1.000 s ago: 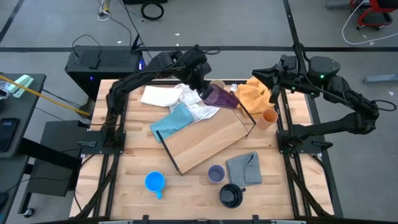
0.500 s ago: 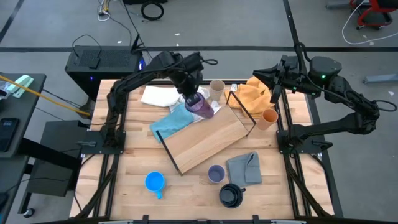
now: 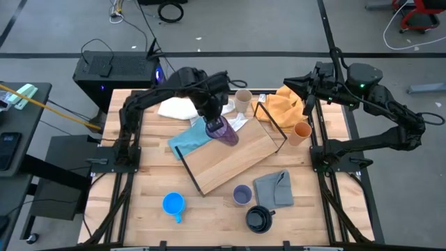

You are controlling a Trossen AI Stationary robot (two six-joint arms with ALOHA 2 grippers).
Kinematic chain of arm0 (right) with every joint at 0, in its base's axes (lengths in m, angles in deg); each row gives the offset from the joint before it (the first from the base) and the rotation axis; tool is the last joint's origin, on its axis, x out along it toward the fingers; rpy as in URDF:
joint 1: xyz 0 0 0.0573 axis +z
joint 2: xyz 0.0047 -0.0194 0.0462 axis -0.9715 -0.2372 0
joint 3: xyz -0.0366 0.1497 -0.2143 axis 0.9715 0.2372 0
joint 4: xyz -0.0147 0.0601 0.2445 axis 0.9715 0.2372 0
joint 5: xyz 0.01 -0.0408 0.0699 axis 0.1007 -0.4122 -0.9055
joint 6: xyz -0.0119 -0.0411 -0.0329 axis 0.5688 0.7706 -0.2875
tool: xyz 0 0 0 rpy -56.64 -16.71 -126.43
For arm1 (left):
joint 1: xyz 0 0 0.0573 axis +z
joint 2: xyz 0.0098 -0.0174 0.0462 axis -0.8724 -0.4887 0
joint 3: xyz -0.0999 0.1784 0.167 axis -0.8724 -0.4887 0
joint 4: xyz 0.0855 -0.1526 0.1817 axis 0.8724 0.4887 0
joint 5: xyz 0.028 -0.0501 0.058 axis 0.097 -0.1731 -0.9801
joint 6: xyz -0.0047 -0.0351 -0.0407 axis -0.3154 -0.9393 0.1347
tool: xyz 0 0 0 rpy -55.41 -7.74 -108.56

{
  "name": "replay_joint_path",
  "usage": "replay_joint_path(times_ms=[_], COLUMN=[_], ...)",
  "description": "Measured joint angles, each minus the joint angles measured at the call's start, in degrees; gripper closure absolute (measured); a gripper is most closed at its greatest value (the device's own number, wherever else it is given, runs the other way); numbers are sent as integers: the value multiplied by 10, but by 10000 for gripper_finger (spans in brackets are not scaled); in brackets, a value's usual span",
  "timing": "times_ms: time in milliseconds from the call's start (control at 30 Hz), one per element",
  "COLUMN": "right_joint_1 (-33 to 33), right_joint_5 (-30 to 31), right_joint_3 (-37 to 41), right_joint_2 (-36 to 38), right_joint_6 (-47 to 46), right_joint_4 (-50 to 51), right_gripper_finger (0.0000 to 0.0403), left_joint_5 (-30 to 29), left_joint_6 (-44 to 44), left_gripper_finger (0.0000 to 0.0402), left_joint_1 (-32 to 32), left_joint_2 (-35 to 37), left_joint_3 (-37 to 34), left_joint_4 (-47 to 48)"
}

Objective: Stack small to large cups/mugs on shelf
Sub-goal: Put the purple glass on the shelf

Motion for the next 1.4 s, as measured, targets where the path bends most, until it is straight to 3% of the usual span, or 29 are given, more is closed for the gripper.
replay_joint_path(times_ms=[533,633,767,1200,1300,1400], right_joint_1=[0,0,0,0,0,0], right_joint_5=[0,0,0,0,0,0], right_joint_3=[0,0,0,0,0,0], right_joint_2=[0,0,0,3,7,10], right_joint_6=[3,5,19,31,33,33], right_joint_4=[15,26,26,26,26,26], right_gripper_finger=[365,365,365,365,365,365], left_joint_5=[-10,-62,-82,-13,8,-28], left_joint_6=[-80,-84,-85,-112,-94,-66], left_gripper_finger=[389,389,389,389,390,390], left_joint_1=[7,21,42,10,13,25], left_joint_2=[0,0,0,0,16,48], left_joint_3=[0,0,0,0,0,0], left_joint_4=[0,0,-7,-360,-306,-214])
